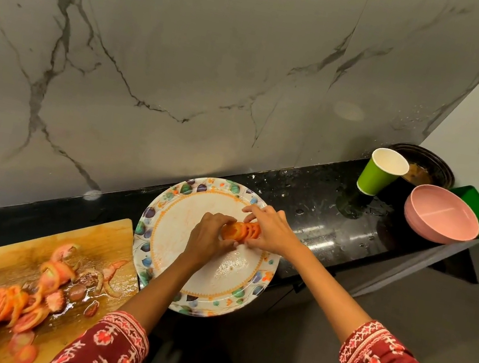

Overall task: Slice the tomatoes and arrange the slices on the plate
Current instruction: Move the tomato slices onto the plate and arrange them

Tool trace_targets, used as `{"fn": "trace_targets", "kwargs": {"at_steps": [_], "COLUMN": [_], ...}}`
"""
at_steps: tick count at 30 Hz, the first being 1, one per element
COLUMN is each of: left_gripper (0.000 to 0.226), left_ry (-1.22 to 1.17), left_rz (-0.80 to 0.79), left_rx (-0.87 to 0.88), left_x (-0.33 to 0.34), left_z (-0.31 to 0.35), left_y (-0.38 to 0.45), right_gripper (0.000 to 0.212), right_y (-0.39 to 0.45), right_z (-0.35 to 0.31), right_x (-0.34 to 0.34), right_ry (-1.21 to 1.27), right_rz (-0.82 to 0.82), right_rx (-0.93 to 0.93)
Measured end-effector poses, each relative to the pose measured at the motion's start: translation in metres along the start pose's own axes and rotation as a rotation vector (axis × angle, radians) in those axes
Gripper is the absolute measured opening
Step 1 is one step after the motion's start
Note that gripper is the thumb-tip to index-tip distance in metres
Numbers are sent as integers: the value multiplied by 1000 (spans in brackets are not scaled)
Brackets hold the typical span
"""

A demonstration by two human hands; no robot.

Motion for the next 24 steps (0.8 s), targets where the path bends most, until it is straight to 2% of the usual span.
{"fn": "trace_targets", "kwargs": {"at_steps": [5, 11, 14, 16, 19, 21, 24], "left_gripper": [57, 67, 69, 69, 65, 60, 50], "left_ry": [-9, -8, -11, -22, -35, -65, -118], "left_rz": [-10, -24, -9, 4, 21, 43, 110], "left_rx": [13, -5, 8, 8, 34, 38, 10], "left_x": [1, 0, -1, -2, -5, -9, -22], "left_z": [0, 0, -1, -2, -6, -9, -17], "left_y": [0, -1, -4, -6, -11, -15, -27], "right_gripper": [66, 82, 87, 79, 56, 47, 42], "right_y": [-1, -4, -8, -13, -21, -22, -13], "right_z": [-1, 10, 20, 25, 27, 25, 7], "right_x": [0, -6, -9, -11, -16, -22, -24], "right_ry": [18, 32, 204, 391, 579, 566, 518], "right_rz": [-3, -1, -5, 72, 290, 376, 375], "right_rx": [-20, 16, 73, 133, 222, 245, 209]}}
Point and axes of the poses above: each hand's wrist, its own y-axis towards the middle knuckle, its own x-axis out of the palm, z = x × y, the point moved 3 cm from there along y, towards the middle knuckle, and after that the axes turned 9 degrees about -y, right-handed, at the moved point
